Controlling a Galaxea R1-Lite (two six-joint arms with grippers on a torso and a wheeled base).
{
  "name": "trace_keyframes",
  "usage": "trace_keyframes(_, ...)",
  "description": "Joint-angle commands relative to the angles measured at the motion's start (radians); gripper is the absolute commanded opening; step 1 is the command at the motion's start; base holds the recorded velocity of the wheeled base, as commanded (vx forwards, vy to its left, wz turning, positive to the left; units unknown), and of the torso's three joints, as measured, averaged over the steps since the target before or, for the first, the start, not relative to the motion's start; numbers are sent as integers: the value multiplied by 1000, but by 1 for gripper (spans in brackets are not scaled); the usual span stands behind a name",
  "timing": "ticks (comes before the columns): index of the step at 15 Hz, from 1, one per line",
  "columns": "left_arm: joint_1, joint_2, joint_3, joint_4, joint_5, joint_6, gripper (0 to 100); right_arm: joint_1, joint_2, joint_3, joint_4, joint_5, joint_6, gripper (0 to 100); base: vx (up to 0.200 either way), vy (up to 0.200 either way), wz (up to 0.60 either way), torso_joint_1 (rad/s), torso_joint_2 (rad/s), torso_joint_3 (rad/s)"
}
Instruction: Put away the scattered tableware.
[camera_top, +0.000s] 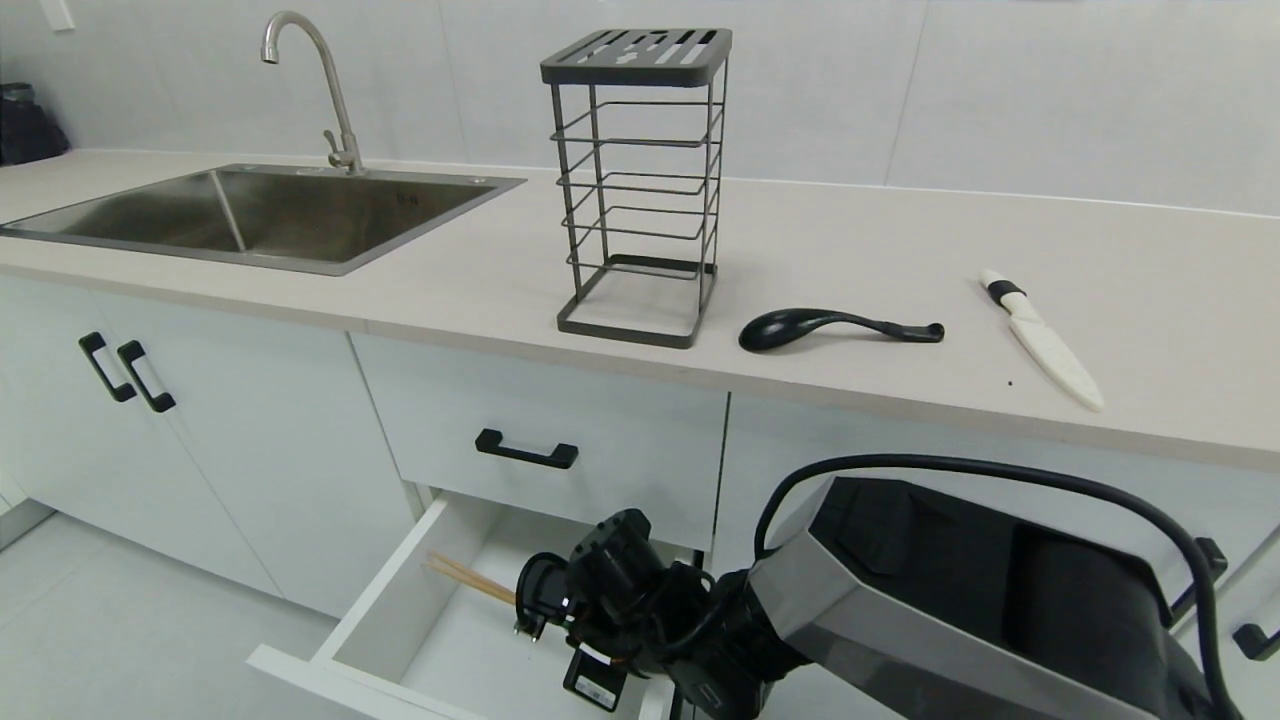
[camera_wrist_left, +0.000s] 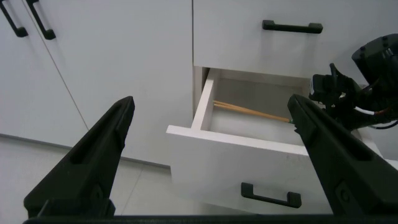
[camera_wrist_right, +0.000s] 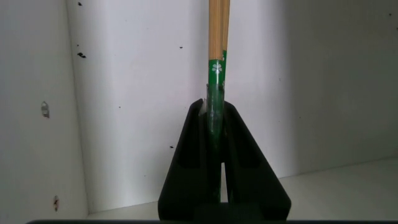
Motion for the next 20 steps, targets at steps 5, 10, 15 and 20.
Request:
trace_keyframes(5, 0, 1, 0, 1, 0, 0, 100, -1, 22, -98, -2, -6, -1, 0, 0, 0, 0, -129, 227, 90)
trace_keyframes(10, 0, 1, 0, 1, 0, 0, 100, 8, 18, -116, -1, -4, -8, 100, 0, 0, 0, -8, 68, 24)
trace_keyframes(15, 0, 1, 0, 1, 0, 0, 100, 48, -172, -135, -1, -10, -40, 100, 0, 0, 0, 0, 0, 0)
trace_keyframes(20, 0, 1, 0, 1, 0, 0, 100, 77, -365, 112, -29, -44, -35, 100, 0, 0, 0, 0, 0, 0)
